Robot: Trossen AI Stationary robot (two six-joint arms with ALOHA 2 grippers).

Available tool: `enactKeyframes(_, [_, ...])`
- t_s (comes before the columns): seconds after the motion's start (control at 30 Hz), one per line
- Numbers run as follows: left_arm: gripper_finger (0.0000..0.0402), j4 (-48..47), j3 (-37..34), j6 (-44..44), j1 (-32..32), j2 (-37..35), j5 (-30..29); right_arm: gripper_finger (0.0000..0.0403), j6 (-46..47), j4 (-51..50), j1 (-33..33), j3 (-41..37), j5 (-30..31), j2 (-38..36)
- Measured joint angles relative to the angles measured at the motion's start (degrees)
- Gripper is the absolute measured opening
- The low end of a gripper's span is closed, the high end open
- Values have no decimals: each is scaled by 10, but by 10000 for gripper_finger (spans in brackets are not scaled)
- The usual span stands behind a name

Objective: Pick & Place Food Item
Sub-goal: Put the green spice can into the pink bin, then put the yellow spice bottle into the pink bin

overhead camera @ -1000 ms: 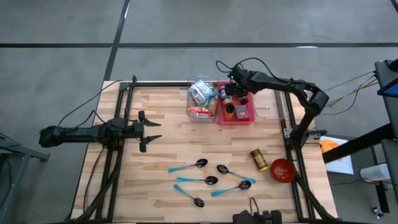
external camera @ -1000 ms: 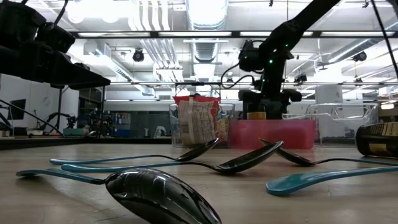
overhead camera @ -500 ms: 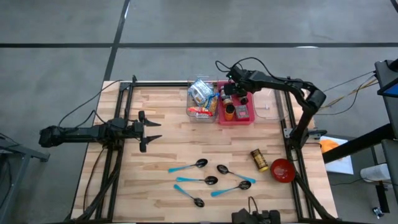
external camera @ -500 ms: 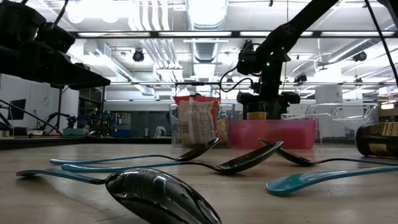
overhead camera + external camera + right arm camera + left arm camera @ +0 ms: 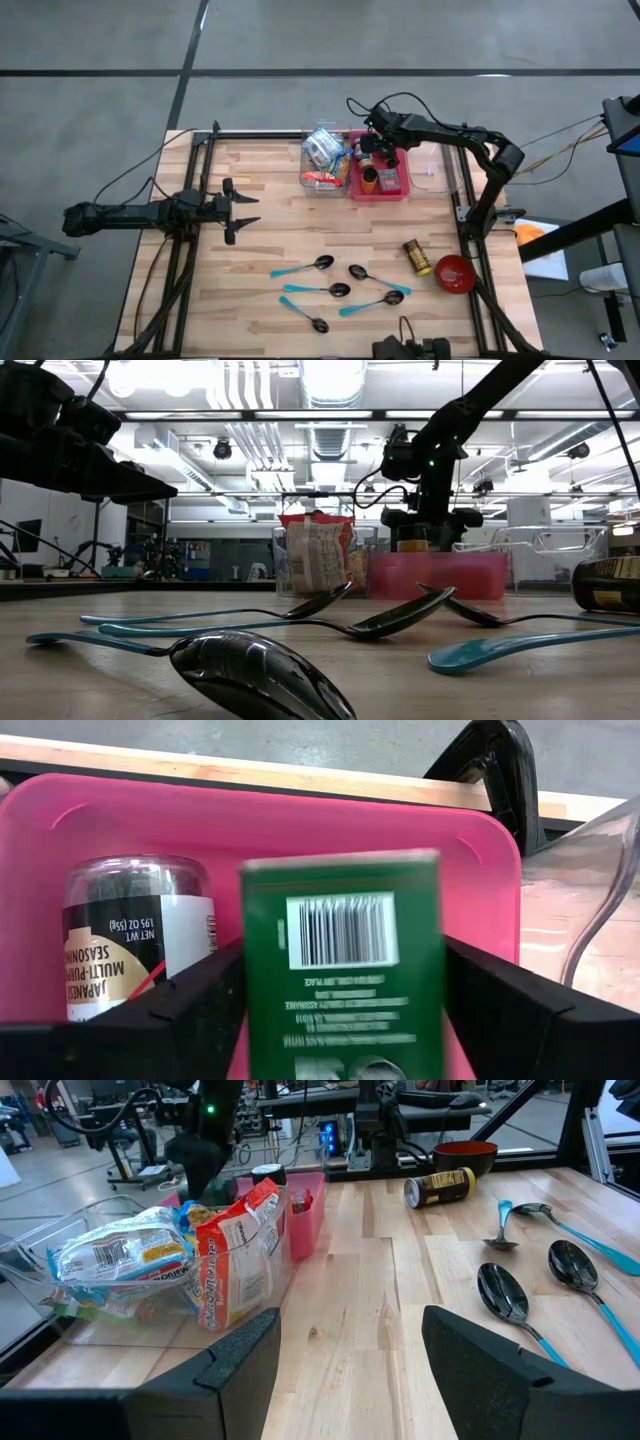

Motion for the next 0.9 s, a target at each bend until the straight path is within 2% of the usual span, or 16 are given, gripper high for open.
enactKeyframes(0.2, [244, 0, 0, 0, 0, 0, 0, 335, -2, 0, 0, 0, 0, 0])
enactKeyframes(0.53, [244, 0, 0, 2, 0, 0, 0, 336, -15, -4, 4, 3, -1, -20])
enactKeyframes(0.9, [244, 0, 0, 2, 0, 0, 0, 336, -32, -14, 40, 2, -3, -98])
